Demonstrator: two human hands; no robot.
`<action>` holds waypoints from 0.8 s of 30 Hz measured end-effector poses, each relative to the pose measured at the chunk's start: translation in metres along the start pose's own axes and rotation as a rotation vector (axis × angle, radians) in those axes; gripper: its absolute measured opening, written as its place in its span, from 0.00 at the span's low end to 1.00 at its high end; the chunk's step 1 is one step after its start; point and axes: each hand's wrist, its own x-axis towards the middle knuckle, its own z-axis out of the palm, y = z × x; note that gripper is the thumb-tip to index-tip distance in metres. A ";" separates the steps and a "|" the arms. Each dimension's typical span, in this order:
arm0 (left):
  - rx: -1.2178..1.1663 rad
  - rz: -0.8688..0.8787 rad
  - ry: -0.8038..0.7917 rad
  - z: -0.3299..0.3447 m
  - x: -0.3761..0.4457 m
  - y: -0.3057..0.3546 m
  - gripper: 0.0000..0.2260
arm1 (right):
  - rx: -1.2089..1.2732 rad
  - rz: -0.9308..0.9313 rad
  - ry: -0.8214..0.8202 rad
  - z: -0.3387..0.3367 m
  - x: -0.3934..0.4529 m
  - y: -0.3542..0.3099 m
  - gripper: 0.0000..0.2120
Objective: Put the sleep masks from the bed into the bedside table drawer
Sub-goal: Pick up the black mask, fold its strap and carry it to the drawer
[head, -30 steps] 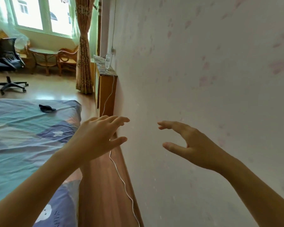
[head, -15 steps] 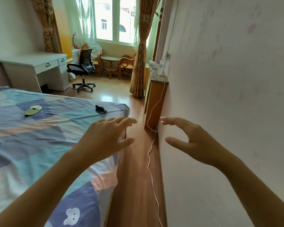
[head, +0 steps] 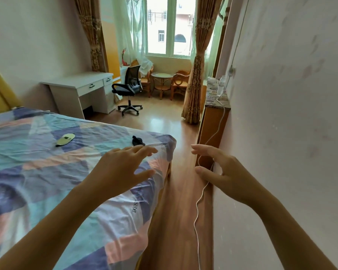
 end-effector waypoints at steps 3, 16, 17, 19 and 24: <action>-0.012 -0.025 0.018 0.014 0.032 -0.013 0.24 | 0.014 -0.017 -0.028 -0.002 0.037 0.024 0.21; -0.018 -0.042 0.010 0.094 0.238 -0.095 0.24 | -0.065 -0.014 -0.089 -0.016 0.230 0.135 0.22; -0.025 -0.035 0.006 0.098 0.254 -0.101 0.24 | -0.076 -0.014 -0.093 -0.017 0.244 0.142 0.22; -0.037 -0.028 -0.004 0.106 0.281 -0.113 0.24 | -0.089 -0.012 -0.105 -0.018 0.268 0.158 0.22; -0.048 -0.034 -0.024 0.135 0.337 -0.144 0.24 | -0.092 -0.003 -0.122 -0.019 0.326 0.200 0.22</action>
